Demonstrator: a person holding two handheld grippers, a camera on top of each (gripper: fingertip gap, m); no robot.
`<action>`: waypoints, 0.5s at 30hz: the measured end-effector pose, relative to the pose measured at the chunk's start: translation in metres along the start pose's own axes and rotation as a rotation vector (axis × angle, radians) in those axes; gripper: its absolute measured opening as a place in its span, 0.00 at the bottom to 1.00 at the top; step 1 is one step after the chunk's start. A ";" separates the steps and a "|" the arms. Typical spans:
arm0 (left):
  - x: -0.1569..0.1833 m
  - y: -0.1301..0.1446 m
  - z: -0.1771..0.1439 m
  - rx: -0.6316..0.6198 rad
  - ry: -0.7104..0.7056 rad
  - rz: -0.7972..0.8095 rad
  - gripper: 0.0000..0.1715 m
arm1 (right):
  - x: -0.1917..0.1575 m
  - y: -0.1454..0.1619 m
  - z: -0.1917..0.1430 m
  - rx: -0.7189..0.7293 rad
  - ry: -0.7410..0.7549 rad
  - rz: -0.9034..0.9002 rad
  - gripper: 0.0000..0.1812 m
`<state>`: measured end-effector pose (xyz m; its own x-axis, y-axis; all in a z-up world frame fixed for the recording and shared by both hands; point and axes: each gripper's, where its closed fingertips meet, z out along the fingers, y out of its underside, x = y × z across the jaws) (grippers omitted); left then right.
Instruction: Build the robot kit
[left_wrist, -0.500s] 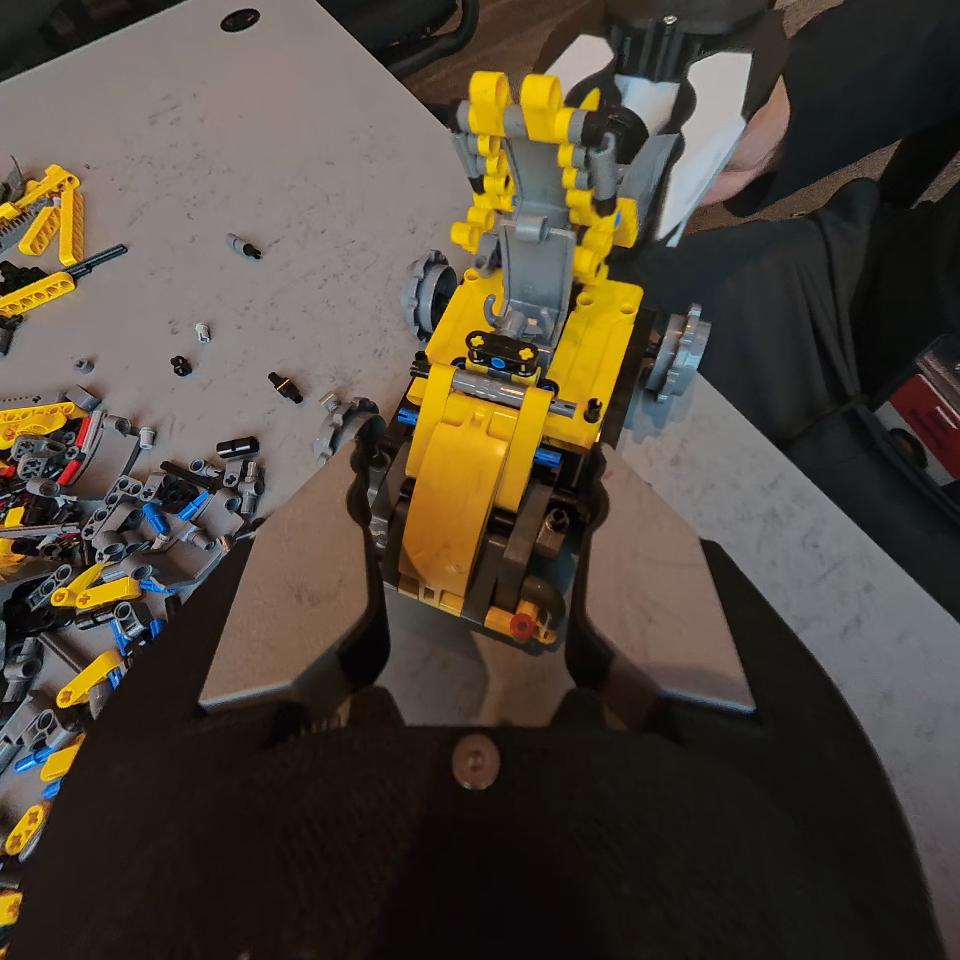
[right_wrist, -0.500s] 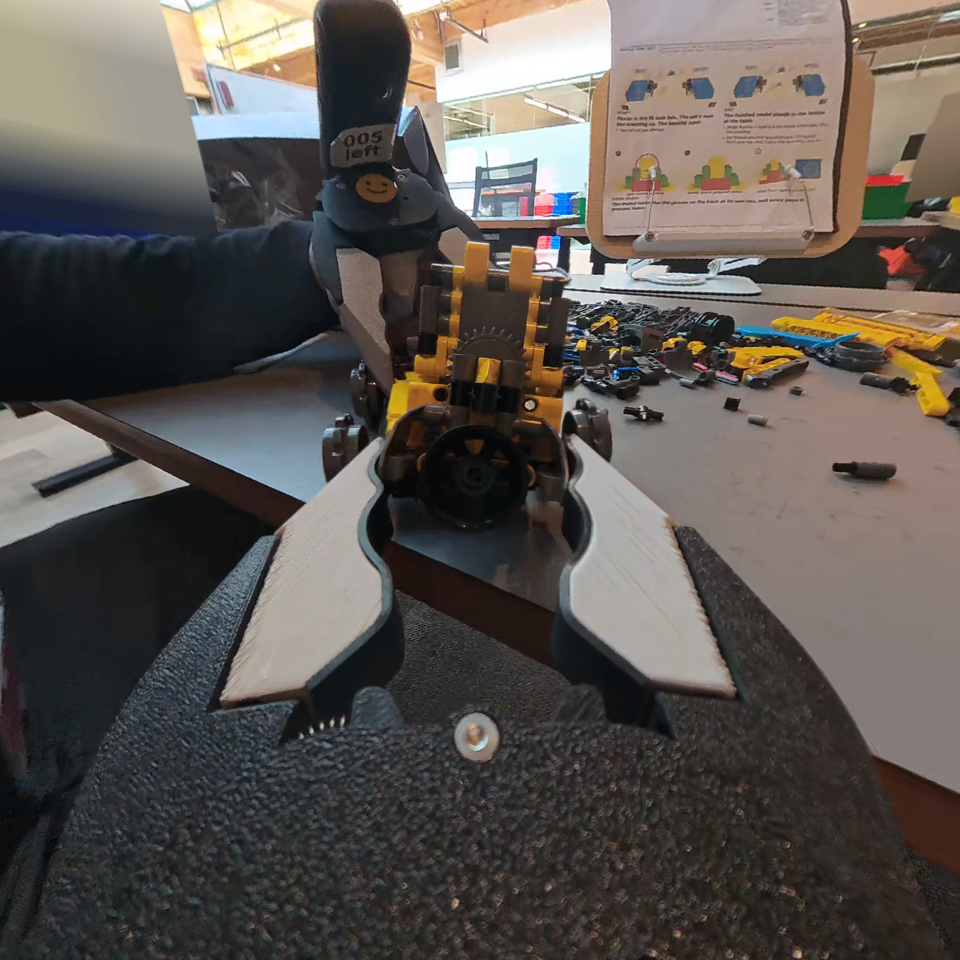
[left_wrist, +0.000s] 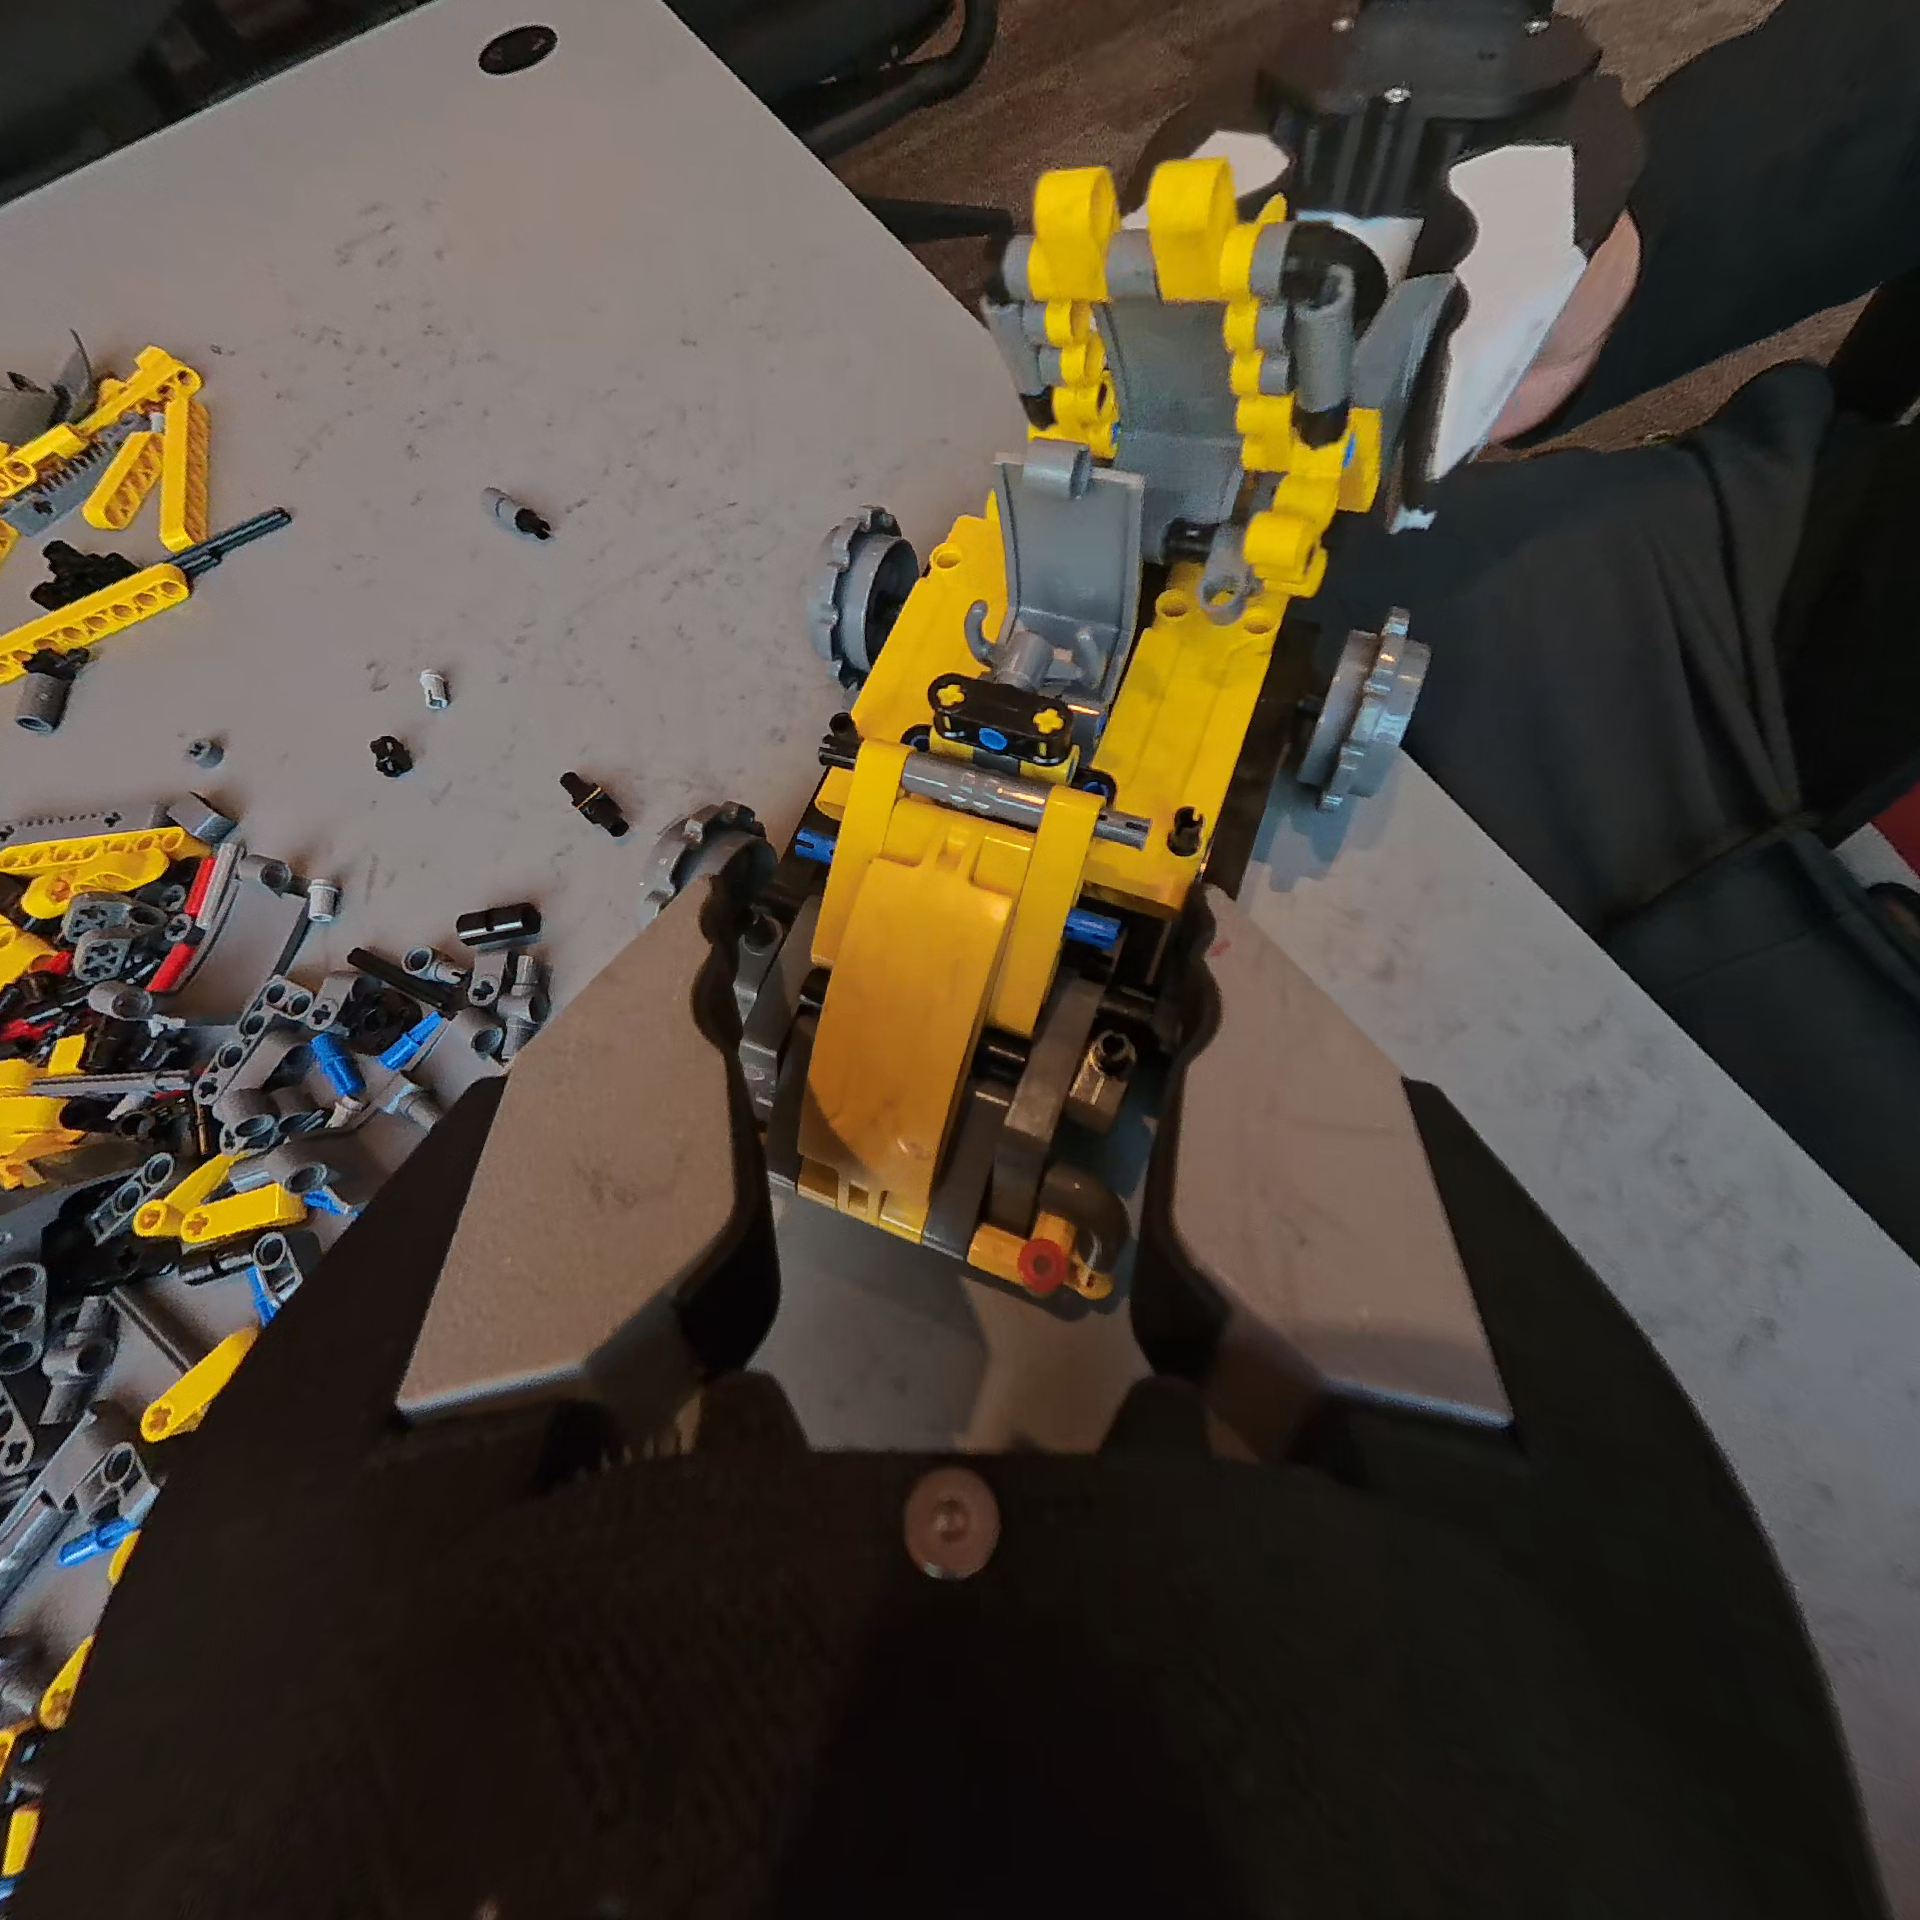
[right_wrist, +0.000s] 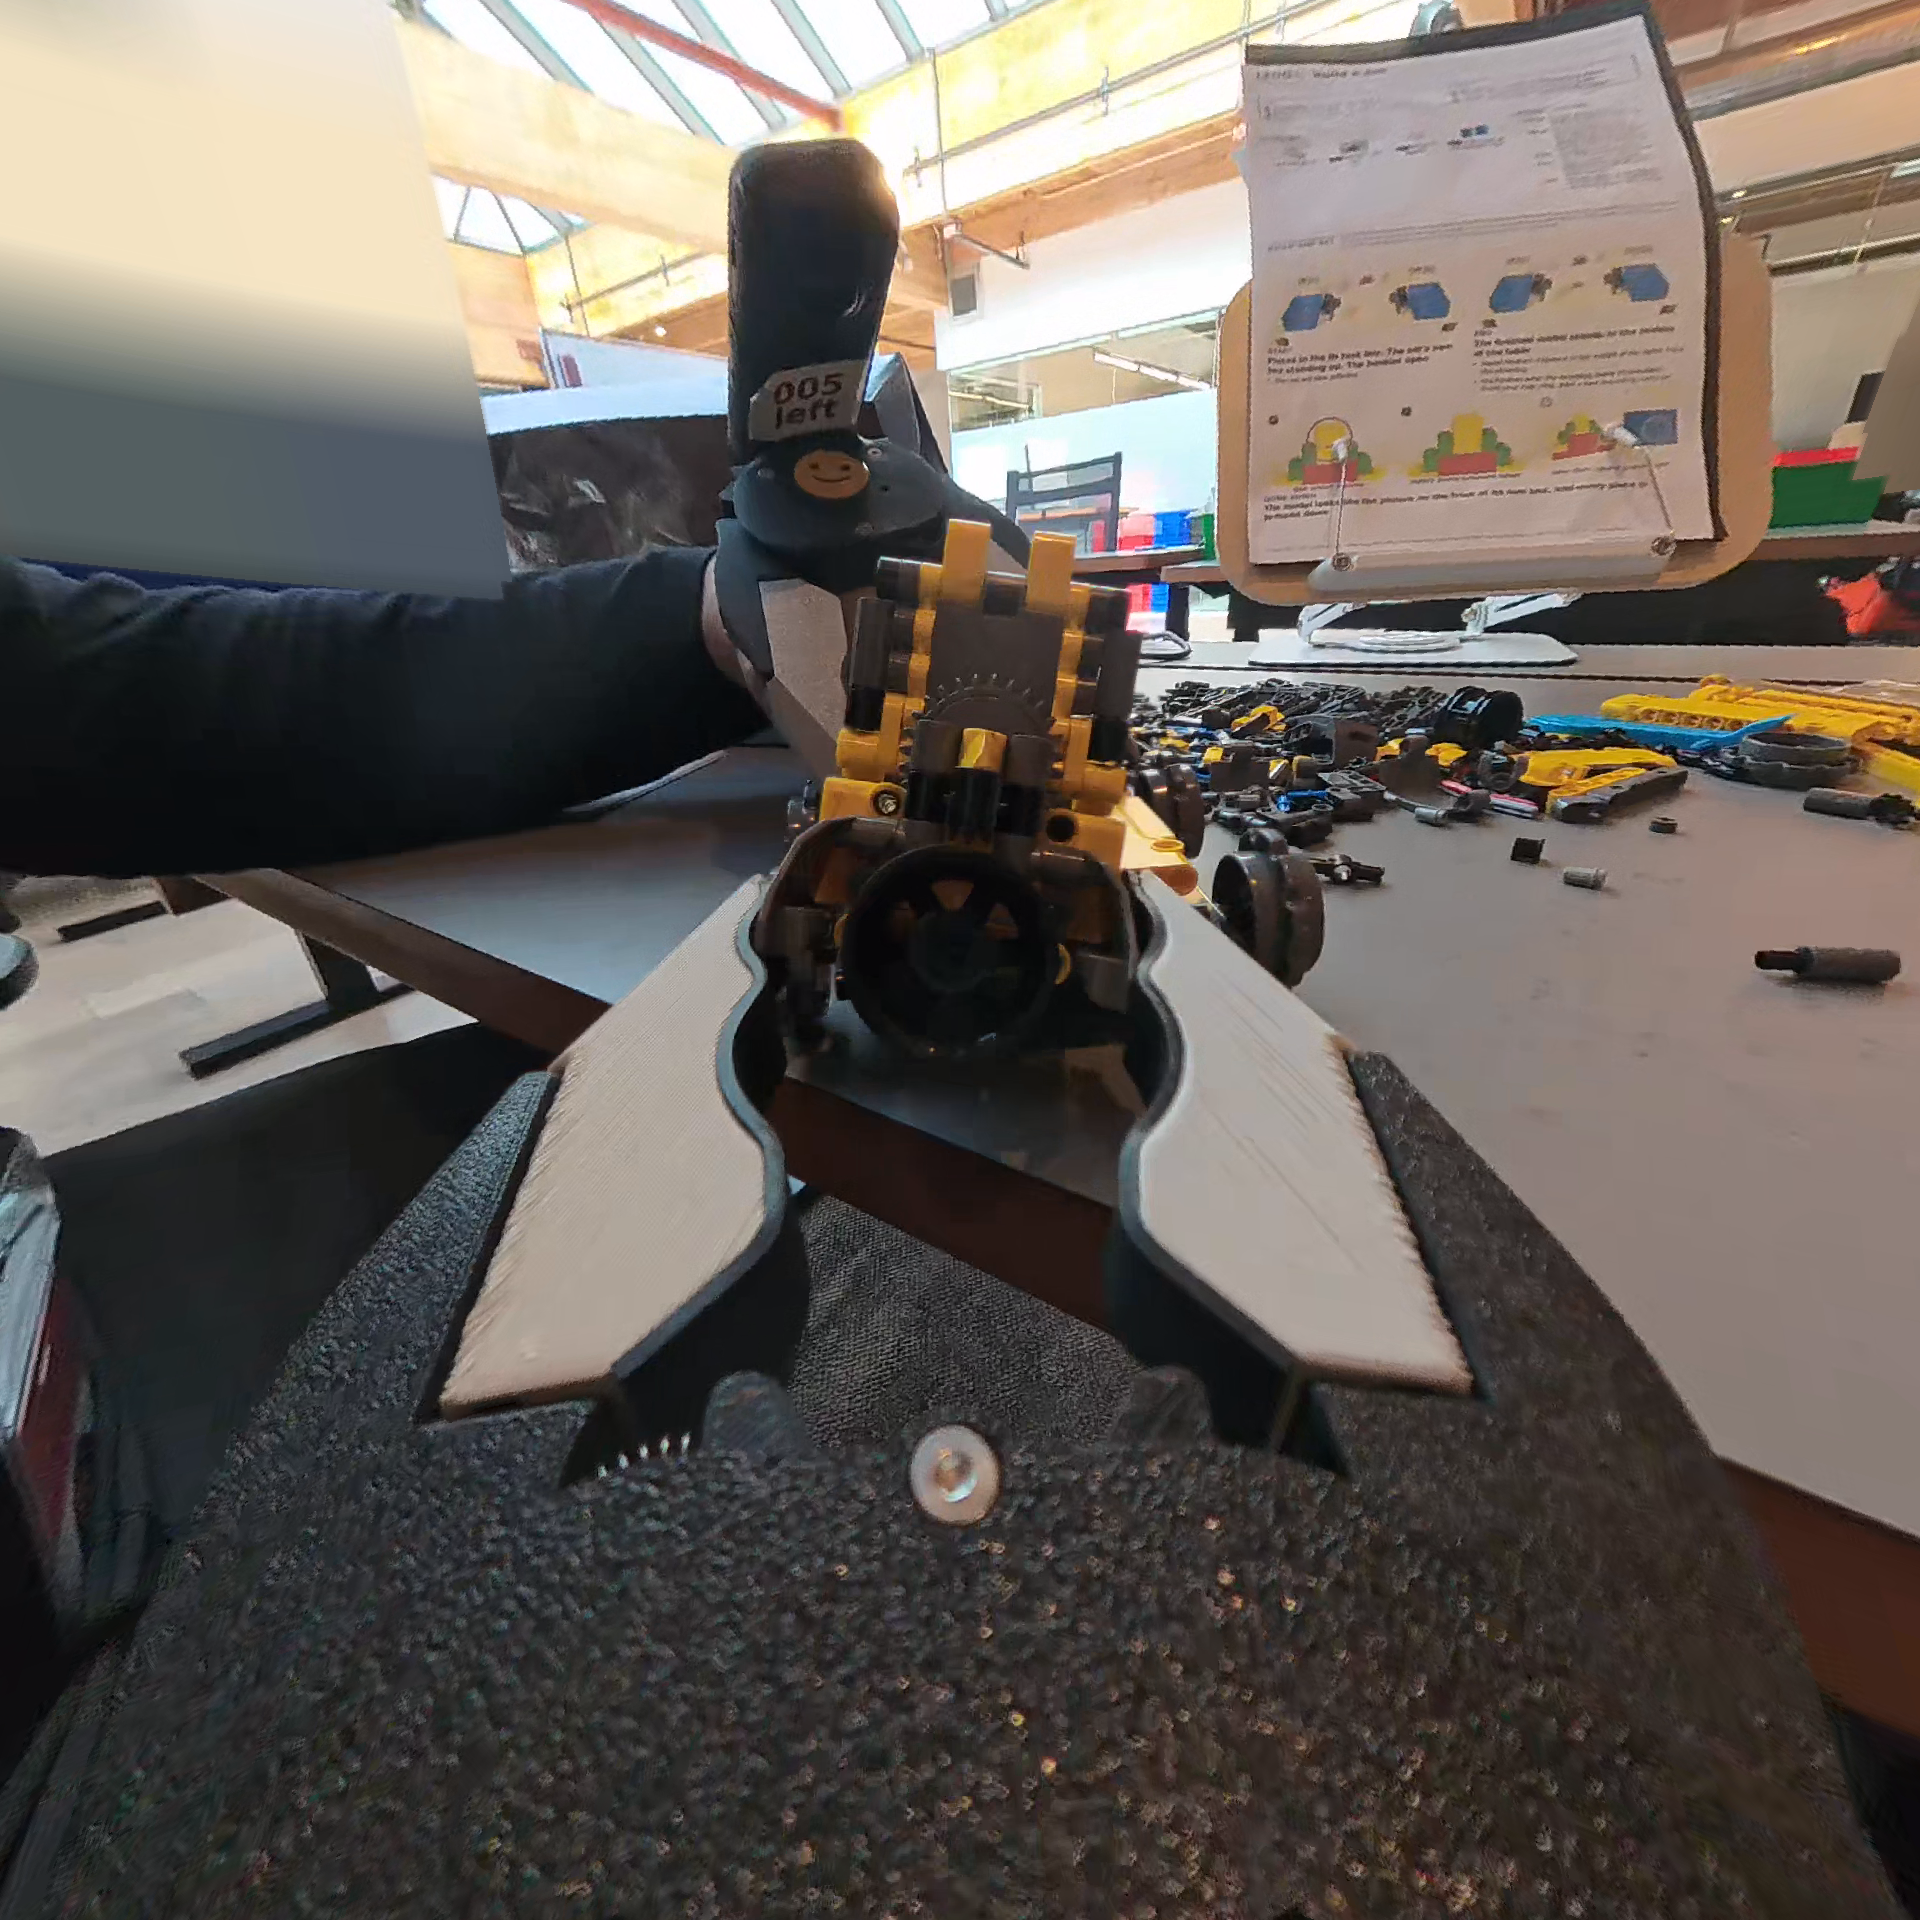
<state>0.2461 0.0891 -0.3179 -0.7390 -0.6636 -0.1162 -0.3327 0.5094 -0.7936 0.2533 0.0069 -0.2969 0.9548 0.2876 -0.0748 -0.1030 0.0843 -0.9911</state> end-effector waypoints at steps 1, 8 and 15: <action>0.000 0.000 0.000 0.001 0.000 -0.001 0.48 | 0.001 0.001 0.000 -0.007 0.013 -0.021 0.35; 0.000 -0.001 0.001 0.007 -0.007 -0.006 0.48 | 0.025 0.010 -0.005 -0.149 0.131 -0.204 0.35; -0.002 0.000 -0.002 -0.007 -0.020 0.014 0.49 | 0.025 0.028 -0.007 -0.392 0.044 -0.251 0.35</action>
<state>0.2466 0.0910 -0.3165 -0.7317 -0.6673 -0.1392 -0.3265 0.5223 -0.7878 0.2764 0.0100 -0.3268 0.9486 0.2625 0.1767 0.2377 -0.2229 -0.9454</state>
